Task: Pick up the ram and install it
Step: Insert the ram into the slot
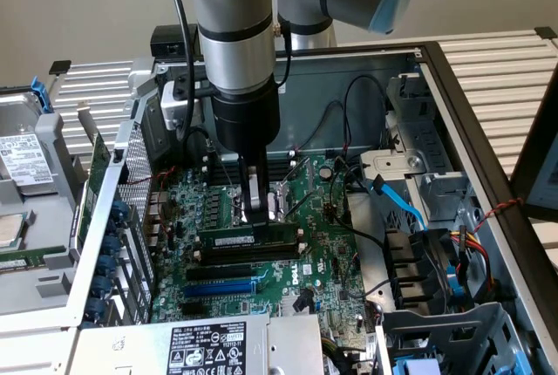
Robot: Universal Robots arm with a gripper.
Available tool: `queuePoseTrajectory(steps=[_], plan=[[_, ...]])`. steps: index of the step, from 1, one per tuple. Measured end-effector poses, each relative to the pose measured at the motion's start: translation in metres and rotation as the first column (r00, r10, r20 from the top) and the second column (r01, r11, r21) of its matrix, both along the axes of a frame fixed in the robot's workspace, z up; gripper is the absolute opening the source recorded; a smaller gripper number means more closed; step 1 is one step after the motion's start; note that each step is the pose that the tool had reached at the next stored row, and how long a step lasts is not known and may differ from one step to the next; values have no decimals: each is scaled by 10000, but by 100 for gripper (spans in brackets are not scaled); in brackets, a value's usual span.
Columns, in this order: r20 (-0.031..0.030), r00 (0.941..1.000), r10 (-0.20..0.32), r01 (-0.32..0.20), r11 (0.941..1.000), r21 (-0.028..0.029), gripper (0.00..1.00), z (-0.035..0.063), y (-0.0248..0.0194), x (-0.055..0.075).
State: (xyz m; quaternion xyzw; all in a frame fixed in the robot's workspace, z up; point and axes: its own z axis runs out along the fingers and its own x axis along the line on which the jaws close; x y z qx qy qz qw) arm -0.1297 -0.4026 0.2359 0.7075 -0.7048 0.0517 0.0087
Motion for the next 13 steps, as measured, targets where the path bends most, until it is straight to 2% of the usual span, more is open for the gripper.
queuePoseTrajectory(steps=[8,10,13], plan=[[4,10000,-68,68,10000,0,13,1,-15,0],[26,10000,-94,94,10000,0,13,0,-15,0],[90,9998,-167,167,9999,6,13,-1,-15,0]])
